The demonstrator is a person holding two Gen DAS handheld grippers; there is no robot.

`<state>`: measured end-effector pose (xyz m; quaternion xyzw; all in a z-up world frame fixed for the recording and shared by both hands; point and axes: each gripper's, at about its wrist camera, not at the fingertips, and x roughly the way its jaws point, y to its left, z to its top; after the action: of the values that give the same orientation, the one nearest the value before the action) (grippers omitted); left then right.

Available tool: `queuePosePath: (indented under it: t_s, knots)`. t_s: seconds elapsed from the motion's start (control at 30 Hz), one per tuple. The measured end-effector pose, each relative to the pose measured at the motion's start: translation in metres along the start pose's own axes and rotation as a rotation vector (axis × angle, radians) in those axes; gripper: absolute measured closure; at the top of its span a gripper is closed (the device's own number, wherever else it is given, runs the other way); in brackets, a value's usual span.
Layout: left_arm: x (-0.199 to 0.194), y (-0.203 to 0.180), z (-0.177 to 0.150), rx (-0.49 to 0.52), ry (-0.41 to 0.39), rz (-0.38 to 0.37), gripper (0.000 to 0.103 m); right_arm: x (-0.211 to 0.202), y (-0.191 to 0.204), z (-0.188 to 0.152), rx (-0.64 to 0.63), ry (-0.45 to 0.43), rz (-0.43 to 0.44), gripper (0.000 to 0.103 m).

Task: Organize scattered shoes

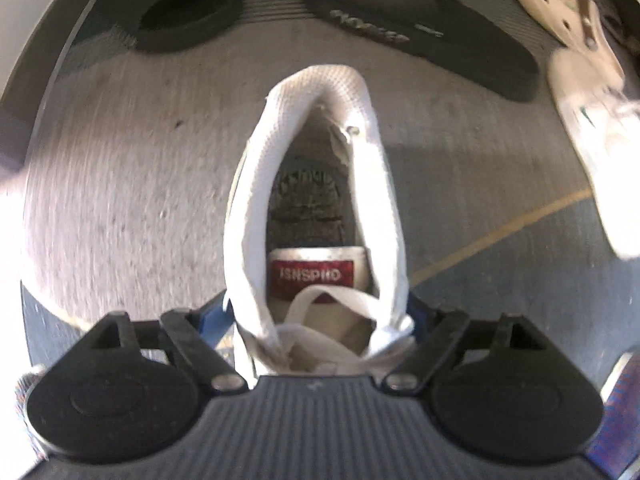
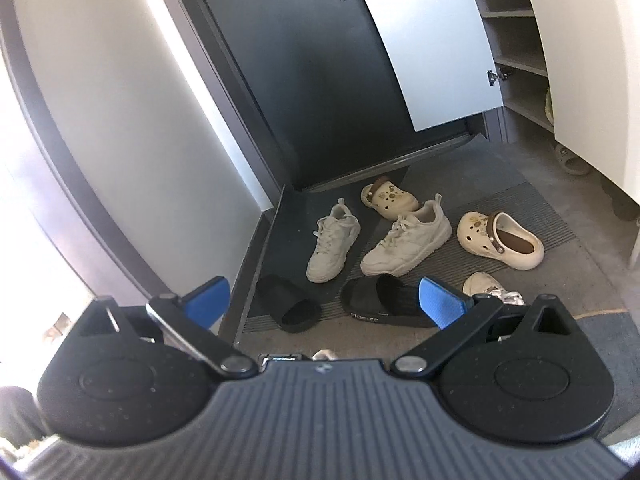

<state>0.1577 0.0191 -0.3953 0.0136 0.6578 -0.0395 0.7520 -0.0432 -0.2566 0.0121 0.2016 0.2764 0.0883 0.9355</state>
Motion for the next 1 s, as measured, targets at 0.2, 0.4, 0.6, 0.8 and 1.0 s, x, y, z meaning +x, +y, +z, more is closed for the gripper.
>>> queuePosePath:
  t_s: [0.2,0.4,0.6,0.8,1.0]
  knots:
    - [-0.043,-0.001,0.005,0.027,-0.084,0.02,0.008,-0.009,0.012,0.0,-0.066,-0.061,0.051,0.0]
    - [-0.131,-0.001,0.034,0.101,-0.179,0.002,0.008,-0.034,0.022,-0.002,-0.157,-0.235,0.074,0.0]
    - [-0.26,0.011,0.061,0.135,-0.341,0.048,0.006,-0.055,0.043,0.009,-0.357,-0.291,0.129,0.0]
    - [-0.382,0.0,0.035,0.095,-0.501,-0.037,0.002,-0.034,0.056,0.038,-0.454,-0.046,0.278,0.0]
    - [-0.462,-0.022,-0.019,0.13,-0.667,0.004,0.0,0.008,0.073,0.03,-0.775,0.109,0.279,0.0]
